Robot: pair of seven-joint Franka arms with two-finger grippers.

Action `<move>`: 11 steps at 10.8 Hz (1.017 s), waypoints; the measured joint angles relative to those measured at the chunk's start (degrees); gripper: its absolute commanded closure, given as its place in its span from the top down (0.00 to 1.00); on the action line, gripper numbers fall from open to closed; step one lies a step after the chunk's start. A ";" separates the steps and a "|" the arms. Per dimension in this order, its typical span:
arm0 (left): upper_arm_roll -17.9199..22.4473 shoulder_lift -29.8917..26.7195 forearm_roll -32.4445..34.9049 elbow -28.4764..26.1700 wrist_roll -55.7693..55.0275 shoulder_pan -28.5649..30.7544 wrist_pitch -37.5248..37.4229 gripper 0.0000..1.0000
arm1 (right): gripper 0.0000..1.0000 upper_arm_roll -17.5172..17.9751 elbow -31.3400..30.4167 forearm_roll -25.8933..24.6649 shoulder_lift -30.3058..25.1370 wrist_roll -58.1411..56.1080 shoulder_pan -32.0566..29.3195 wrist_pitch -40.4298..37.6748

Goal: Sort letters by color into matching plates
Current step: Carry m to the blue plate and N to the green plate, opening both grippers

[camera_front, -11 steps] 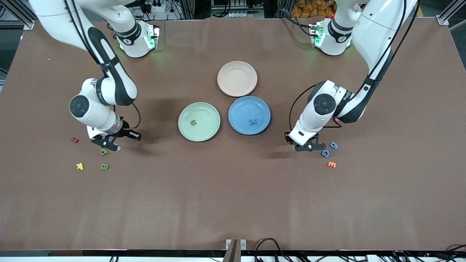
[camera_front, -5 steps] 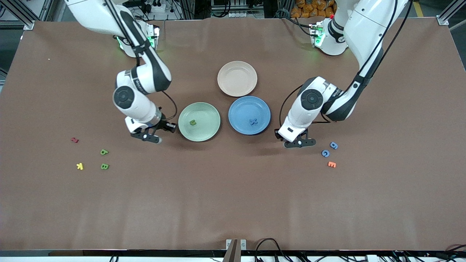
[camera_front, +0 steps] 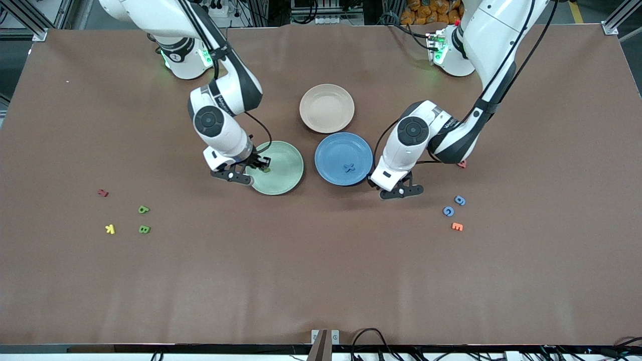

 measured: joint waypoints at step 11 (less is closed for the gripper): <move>-0.12 0.87 0.00 -0.10 -17.38 -8.05 -0.39 0.00 | 1.00 -0.91 1.40 -0.65 1.58 -0.55 2.23 0.00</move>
